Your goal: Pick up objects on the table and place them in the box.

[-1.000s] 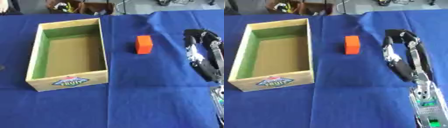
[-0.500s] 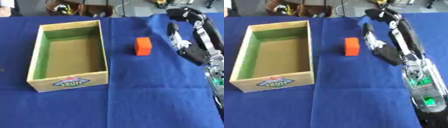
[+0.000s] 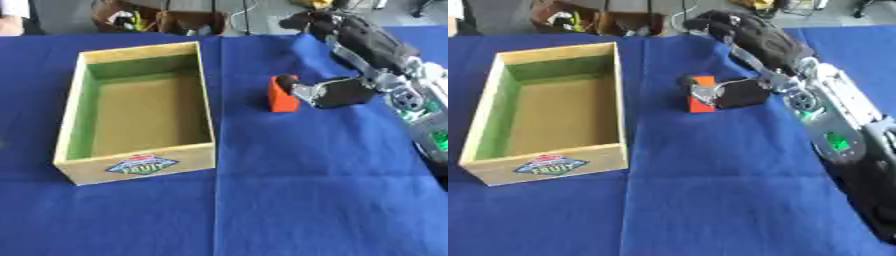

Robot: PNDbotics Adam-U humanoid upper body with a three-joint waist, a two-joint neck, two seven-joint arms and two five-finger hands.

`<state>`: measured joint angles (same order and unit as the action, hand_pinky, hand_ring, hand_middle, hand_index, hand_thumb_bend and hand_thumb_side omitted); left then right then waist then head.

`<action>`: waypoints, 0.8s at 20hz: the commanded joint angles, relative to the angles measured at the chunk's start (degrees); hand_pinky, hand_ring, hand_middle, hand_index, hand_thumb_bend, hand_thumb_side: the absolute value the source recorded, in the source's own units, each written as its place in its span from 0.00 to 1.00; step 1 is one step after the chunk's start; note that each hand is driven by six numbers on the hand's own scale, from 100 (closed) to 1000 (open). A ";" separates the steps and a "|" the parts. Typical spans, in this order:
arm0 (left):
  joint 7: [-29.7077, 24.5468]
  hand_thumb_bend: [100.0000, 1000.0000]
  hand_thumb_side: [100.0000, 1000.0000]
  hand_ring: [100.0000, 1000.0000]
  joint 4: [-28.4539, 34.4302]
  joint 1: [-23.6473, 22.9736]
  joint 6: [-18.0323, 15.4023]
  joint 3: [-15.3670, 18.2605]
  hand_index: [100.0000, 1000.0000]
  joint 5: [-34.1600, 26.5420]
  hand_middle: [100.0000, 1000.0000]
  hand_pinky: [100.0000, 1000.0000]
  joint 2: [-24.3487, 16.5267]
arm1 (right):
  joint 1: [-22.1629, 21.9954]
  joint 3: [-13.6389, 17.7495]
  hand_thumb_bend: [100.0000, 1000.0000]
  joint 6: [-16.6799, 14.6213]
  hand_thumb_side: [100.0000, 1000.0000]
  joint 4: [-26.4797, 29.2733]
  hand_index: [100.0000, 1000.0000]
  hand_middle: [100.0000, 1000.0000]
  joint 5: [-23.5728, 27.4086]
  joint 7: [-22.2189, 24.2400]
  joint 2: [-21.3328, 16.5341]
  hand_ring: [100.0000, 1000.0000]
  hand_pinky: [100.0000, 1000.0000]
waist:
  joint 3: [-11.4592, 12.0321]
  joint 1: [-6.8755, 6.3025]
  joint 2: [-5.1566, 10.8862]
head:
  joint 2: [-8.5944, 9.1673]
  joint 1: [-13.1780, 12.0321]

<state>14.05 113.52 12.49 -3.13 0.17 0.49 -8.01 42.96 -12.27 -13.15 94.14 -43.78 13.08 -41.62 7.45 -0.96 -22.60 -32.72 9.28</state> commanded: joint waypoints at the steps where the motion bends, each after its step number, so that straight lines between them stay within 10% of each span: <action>1: -0.40 0.00 0.99 0.83 1.07 0.00 0.01 -0.41 0.72 -0.22 0.78 0.59 -0.85 | 3.05 -1.43 0.36 -2.33 0.80 -3.32 1.00 0.85 -2.67 2.32 -3.80 0.89 0.87 | 0.15 0.09 1.32 | -0.47 0.19; 16: -1.05 0.00 0.99 0.83 1.07 -0.30 0.45 -0.67 0.72 -0.27 0.78 0.59 -1.62 | 15.86 -4.68 0.35 -13.17 0.78 -21.05 1.00 0.90 -4.74 13.23 -2.52 0.92 0.88 | 0.06 0.54 1.58 | -0.84 0.14</action>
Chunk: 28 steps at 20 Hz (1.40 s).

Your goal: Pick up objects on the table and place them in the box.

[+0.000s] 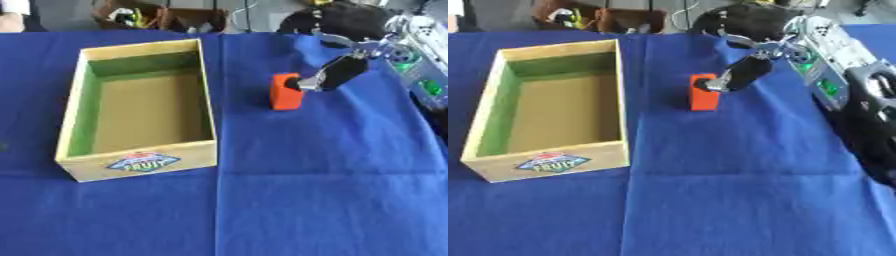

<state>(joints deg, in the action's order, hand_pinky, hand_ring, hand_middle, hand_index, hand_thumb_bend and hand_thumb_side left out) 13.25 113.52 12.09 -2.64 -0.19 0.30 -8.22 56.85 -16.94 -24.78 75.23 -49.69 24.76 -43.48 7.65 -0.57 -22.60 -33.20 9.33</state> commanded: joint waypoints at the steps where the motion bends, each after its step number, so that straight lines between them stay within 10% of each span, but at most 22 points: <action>1: -0.31 0.00 0.99 0.83 1.07 0.11 -0.03 -0.36 0.72 -0.09 0.78 0.59 -1.45 | 2.52 -0.17 0.35 -2.05 0.79 -3.30 1.00 0.90 1.63 2.26 -0.46 0.92 0.88 | -0.21 0.21 1.61 | -0.38 0.08; 20: -0.47 0.00 0.99 0.84 1.07 -0.07 0.34 -0.41 0.72 -0.29 0.78 0.59 -1.07 | 9.37 3.61 0.34 -3.68 0.84 -25.82 1.00 0.84 8.80 16.20 5.13 0.89 0.85 | -0.44 -0.06 1.42 | 0.08 0.12; 28: -0.68 0.00 1.00 0.84 1.07 -0.15 0.56 -0.35 0.72 -0.28 0.78 0.59 -1.00 | 10.26 7.18 0.29 -3.93 0.85 -23.97 1.00 0.81 10.75 22.04 5.97 0.88 0.85 | -0.51 -0.26 1.15 | 0.05 0.07</action>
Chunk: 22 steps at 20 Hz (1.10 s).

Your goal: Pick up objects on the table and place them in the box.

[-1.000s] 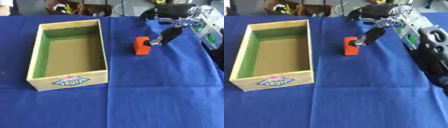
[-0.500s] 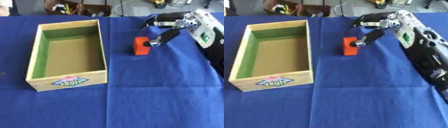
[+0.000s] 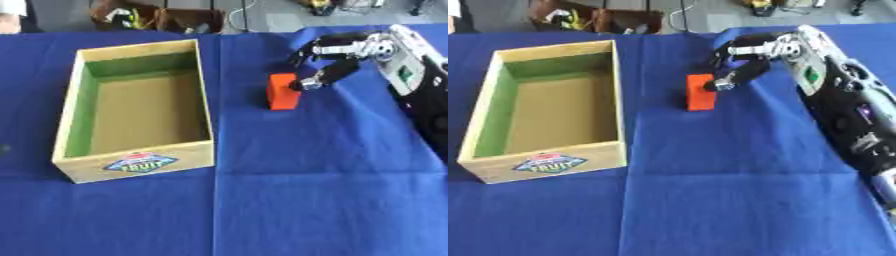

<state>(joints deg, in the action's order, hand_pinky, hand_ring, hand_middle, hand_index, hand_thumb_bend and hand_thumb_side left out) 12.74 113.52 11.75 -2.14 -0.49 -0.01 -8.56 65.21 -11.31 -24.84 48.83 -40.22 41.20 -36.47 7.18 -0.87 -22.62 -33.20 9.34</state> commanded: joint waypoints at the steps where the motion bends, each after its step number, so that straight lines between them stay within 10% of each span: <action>1: -0.20 0.00 1.00 0.84 1.07 0.16 0.11 -0.05 0.72 0.02 0.78 0.59 -0.63 | 2.11 2.06 0.29 -3.60 0.85 3.50 1.00 0.81 1.79 6.34 -1.05 0.88 0.85 | -0.10 0.06 1.16 | 0.07 0.09; 22: -1.33 0.00 1.00 0.84 1.07 0.18 0.35 -0.09 0.72 -0.03 0.79 0.59 -0.61 | -2.00 -0.61 0.29 -0.59 0.77 16.74 1.00 0.84 10.79 10.77 -4.79 0.90 0.87 | -0.07 0.50 1.22 | 0.62 0.19</action>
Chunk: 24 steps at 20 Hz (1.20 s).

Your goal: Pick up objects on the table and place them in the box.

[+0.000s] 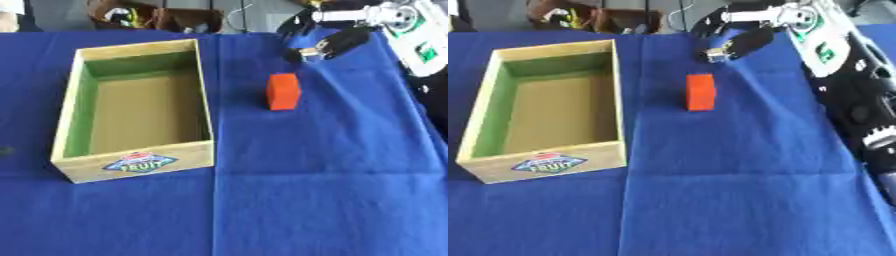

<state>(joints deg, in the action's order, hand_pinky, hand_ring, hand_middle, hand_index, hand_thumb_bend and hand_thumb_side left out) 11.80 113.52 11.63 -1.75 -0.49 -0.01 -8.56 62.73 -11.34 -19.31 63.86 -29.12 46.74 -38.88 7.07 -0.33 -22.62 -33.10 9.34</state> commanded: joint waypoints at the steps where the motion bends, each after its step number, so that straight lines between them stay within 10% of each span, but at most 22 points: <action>1: -0.47 0.00 1.00 0.84 1.07 0.31 -0.04 -0.09 0.72 -0.04 0.79 0.59 -0.61 | 0.12 -0.84 0.30 -6.48 0.77 1.93 1.00 0.84 -0.81 5.23 -2.57 0.90 0.87 | 0.03 -0.05 1.22 | 0.49 0.24; 24: -1.12 0.00 1.00 0.85 1.07 0.79 0.02 -0.32 0.72 -0.42 0.79 0.59 -0.38 | -3.54 -2.99 0.34 -7.19 0.75 6.42 1.00 0.82 -8.94 5.19 -2.43 0.87 0.83 | 0.37 -0.39 0.62 | 0.93 0.56</action>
<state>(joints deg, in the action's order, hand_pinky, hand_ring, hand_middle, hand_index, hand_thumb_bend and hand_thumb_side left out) 10.95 113.52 11.83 -1.66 -0.52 -0.34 -8.54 58.42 -14.54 -20.18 69.73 -37.47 45.87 -40.44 7.42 -0.66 -23.07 -32.63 9.77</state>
